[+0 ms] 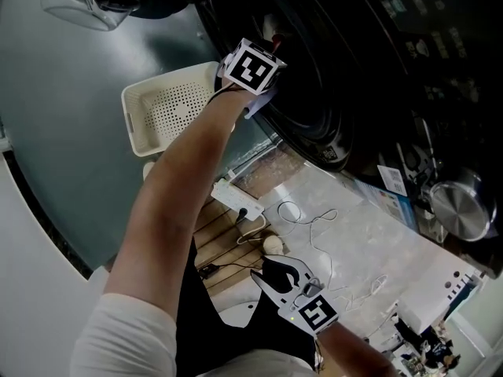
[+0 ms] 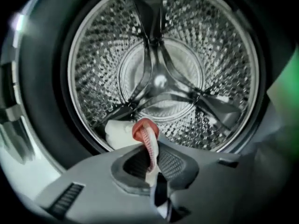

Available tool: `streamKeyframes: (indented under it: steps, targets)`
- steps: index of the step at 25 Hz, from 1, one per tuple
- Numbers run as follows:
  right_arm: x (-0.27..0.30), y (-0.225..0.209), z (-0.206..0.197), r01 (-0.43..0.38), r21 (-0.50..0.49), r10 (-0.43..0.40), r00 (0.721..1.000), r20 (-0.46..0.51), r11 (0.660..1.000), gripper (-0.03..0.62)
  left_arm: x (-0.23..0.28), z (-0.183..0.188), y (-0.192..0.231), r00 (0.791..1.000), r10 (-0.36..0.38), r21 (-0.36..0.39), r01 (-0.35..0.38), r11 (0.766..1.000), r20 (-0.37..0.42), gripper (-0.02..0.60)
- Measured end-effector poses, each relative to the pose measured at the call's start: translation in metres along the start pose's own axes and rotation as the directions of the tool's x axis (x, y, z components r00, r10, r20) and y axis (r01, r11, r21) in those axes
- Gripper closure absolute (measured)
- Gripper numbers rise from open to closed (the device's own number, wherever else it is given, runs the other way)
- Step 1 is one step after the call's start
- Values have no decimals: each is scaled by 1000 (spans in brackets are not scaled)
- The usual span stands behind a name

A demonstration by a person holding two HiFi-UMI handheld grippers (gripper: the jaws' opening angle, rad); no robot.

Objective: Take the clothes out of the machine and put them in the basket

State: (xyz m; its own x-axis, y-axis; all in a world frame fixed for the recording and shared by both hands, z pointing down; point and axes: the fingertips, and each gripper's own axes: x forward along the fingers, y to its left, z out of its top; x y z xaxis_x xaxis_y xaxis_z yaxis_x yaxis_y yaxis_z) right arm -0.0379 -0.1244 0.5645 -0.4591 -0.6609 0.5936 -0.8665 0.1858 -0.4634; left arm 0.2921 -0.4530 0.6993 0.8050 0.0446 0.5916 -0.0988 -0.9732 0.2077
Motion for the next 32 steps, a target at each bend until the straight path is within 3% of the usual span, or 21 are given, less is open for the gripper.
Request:
streamKeyframes:
  steps: [8, 16, 32]
  targets:
    - [-9, 10, 5, -22, -27, 23, 999, 22, 999, 467, -60, 39, -15, 991, -19, 2, 19, 1000, 134, 557]
    - [-26, 28, 2, -52, -68, 53, 998, 20, 996, 467, -127, 68, -24, 972, 14, -22, -9, 1000, 236, 557]
    - [-62, 55, 13, -90, -161, 97, 995, 33, 983, 467, -259, 137, -24, 931, 124, -7, -129, 992, 344, 557]
